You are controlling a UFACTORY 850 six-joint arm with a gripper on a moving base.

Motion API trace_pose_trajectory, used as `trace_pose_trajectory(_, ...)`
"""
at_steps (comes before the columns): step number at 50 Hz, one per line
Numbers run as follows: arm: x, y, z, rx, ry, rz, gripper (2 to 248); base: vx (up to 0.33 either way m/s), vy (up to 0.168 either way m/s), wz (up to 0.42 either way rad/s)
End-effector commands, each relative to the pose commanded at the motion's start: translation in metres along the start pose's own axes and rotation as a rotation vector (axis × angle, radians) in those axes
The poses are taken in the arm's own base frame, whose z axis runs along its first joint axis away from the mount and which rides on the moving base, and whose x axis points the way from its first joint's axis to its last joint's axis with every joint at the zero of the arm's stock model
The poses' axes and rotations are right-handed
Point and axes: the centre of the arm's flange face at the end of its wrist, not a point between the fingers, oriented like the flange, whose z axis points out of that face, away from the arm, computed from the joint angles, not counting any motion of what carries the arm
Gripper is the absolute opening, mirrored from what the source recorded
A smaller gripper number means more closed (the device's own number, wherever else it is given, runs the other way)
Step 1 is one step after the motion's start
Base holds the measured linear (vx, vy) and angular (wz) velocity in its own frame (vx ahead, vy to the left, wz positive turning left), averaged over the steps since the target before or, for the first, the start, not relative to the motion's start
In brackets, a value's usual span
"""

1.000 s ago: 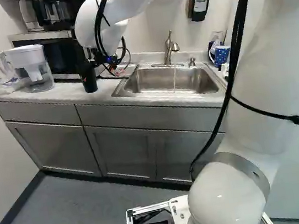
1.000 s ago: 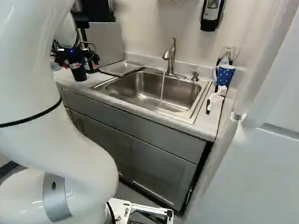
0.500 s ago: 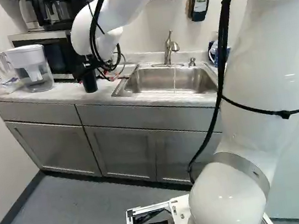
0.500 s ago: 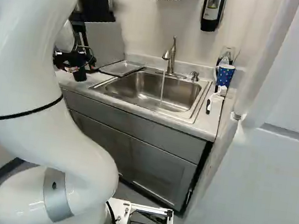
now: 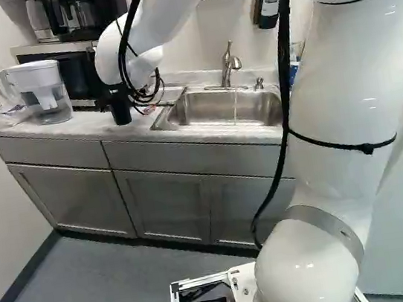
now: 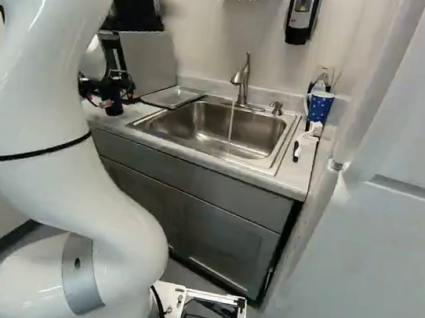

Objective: Rinse the cup and place it in the tray

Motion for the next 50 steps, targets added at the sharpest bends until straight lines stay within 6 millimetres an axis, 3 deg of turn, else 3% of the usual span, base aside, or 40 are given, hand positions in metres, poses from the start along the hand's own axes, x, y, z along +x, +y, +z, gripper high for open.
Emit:
trace_pose_trajectory(20,-0.007,-0.001,0.016,0.001,0.070,-0.001,247,0.000,0.000,0.000)
trace_pose_trajectory(38,-0.024,0.002,0.013,-0.003,0.129,0.002,247,0.000,0.000,0.000)
trace_pose_trajectory(50,-0.027,0.002,0.022,-0.003,0.176,0.002,247,0.000,0.000,0.000)
